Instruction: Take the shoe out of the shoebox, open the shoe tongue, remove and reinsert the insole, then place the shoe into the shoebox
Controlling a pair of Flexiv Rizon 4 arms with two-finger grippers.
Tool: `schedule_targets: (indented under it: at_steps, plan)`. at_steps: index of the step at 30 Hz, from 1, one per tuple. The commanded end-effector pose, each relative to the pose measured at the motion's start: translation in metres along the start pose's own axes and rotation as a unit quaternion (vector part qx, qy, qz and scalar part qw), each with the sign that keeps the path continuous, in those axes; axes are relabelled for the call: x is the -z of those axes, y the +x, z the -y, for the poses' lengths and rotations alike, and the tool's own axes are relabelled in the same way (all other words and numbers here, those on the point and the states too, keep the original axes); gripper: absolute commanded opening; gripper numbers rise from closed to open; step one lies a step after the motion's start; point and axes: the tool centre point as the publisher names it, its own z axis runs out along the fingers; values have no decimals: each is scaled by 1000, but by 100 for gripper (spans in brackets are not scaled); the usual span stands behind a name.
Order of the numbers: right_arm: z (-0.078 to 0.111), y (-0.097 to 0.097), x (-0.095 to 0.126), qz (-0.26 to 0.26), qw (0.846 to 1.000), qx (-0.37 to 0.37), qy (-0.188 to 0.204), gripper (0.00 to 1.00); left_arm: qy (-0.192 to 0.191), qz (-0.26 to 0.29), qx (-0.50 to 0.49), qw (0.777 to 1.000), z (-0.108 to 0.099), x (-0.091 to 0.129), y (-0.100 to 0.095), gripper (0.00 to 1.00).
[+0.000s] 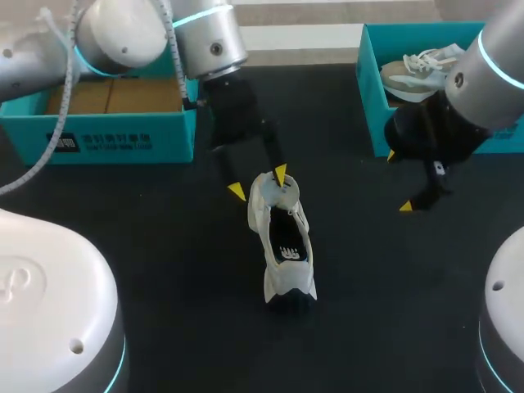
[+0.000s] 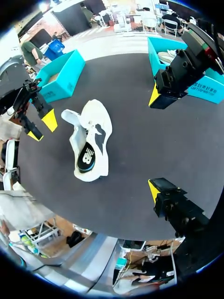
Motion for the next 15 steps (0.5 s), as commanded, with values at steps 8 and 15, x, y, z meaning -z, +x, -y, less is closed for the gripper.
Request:
schedule_targets:
  at_steps: [8, 15]
  plan:
    - [0, 2, -1, 2, 1000, 0, 0, 100, -47, -75, -124, 988, 9, -3, -9, 0]
    - [0, 2, -1, 2, 1000, 0, 0, 100, -69, -99, -159, 980, 7, -23, -18, 0]
